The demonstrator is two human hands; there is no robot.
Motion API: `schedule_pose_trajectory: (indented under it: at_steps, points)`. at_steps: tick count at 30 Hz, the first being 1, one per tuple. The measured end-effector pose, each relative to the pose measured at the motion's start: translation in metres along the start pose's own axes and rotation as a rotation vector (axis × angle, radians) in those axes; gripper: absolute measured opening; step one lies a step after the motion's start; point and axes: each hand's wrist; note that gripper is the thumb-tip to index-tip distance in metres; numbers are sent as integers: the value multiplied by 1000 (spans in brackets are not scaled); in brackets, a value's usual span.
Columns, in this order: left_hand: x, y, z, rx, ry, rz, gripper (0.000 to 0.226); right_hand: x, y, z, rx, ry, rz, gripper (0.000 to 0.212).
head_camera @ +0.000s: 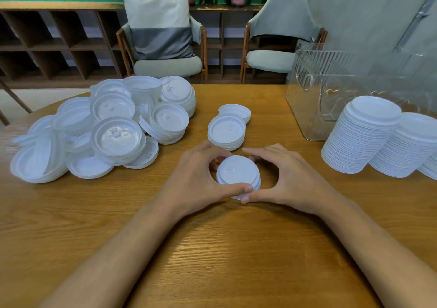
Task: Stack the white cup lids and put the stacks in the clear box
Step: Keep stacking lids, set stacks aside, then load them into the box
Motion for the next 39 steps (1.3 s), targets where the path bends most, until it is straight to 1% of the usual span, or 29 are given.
schedule_pose_trajectory:
  at_steps: [7,13,17,19,20,22,23,24,25,26,27,29,31,34,39]
  points:
    - [-1,-1,0,18,-53,21,68,1,-1,1,65,5,-44,94]
    - [-3,-3,1,47,-70,7,75,4,1,1,73,-30,-80,98]
    - [-4,-6,1,59,-92,25,81,5,1,1,77,-41,-71,90]
    - [-2,-7,2,34,-87,10,74,5,1,1,74,-43,-70,89]
    - [0,-6,2,6,-38,-16,65,4,2,2,70,-45,-71,90]
    - [3,-6,4,-102,140,-52,42,4,1,1,57,-51,-68,99]
    - [5,-7,5,-163,222,-30,32,3,1,1,46,-52,-61,105]
    - [5,-10,7,-210,264,21,25,2,0,1,38,-48,-48,108]
    - [6,-14,9,-237,260,83,27,0,-1,2,38,-35,-33,108]
    - [5,-20,11,-251,222,137,33,-2,-2,3,43,-17,-19,106]
    - [4,-25,13,-253,171,177,39,-4,-4,4,46,1,-11,101]
    - [1,-32,18,-239,115,215,42,-8,-6,5,56,35,-16,91]
    - [0,-36,21,-228,132,216,38,-10,-5,7,56,55,-17,86]
    - [5,-37,21,-236,170,189,33,-10,-4,9,43,61,-6,85]
    - [8,-33,21,-243,136,200,30,-11,-3,11,38,66,8,85]
Point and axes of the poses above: each hand's wrist, its own z-axis towards the middle knuckle, its own x-axis out of the back of the hand, y = z × x, and after that the axes turned 11 degrees about -z, right-handed
